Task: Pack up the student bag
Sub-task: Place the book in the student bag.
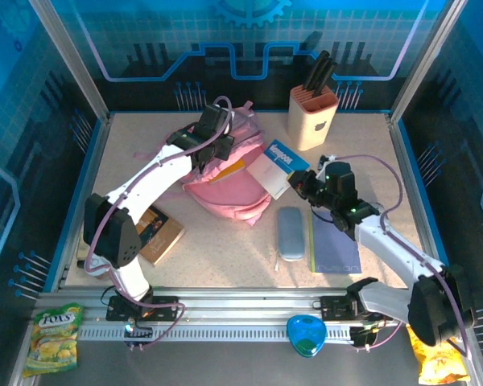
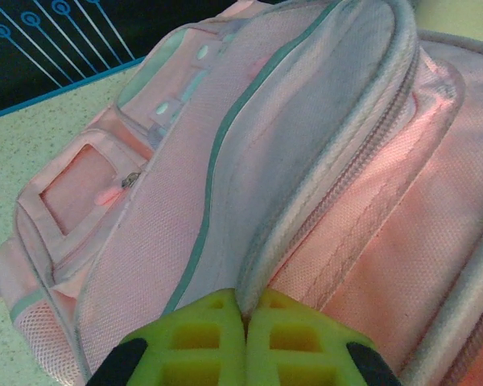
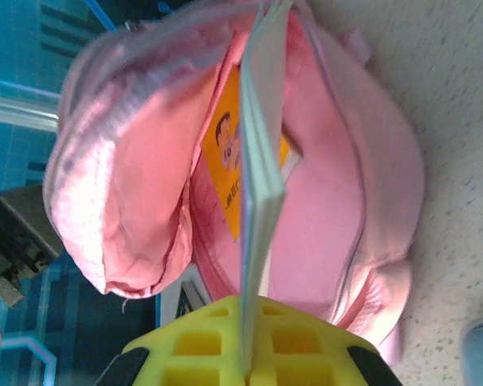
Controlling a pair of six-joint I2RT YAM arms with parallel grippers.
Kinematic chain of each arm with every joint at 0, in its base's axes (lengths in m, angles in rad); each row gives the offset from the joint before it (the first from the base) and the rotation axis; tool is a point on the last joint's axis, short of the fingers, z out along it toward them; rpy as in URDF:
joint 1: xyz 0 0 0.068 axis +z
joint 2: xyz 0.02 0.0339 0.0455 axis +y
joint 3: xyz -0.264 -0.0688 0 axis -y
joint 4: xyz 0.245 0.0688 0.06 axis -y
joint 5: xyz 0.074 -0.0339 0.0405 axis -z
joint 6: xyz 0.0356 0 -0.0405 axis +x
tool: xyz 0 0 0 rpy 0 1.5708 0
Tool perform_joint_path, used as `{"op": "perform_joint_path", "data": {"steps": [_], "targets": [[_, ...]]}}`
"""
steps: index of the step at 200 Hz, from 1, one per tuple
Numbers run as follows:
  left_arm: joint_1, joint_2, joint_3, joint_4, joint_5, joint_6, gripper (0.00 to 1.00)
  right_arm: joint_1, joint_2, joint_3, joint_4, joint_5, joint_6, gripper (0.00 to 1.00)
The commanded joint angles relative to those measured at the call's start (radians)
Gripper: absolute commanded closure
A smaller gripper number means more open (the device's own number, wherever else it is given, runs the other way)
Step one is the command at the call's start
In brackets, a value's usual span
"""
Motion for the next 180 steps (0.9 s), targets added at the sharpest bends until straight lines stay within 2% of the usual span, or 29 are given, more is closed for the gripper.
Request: {"op": "perform_joint_path", "data": {"steps": [1,33,81,138,161,180], "targets": [[0.0,-0.026,0.054,0.11,0.024,-0.037,1.0,0.054,0.083,0.07,0.134,-0.047,0.05,1.0],[0.0,-0.055,0.038,0.106,0.033,-0.037,1.0,0.107,0.234,0.154,0.24,-0.048,0.081,1.0],[0.001,-0.107,0.025,0.096,0.061,-0.036,1.0,0.151,0.516,0.292,0.289,0.02,0.149,1.0],[0.004,-0.142,-0.014,0.124,0.06,-0.039,1.0,0.206,0.804,0.493,0.233,0.144,0.169,0.97],[0.008,-0.143,-0.017,0.121,0.063,-0.042,1.0,0.222,0.882,0.569,0.218,0.141,0.179,0.91],[0.014,-0.143,-0.023,0.12,0.063,-0.046,1.0,0.228,0.915,0.609,0.208,0.109,0.175,0.78]]}}
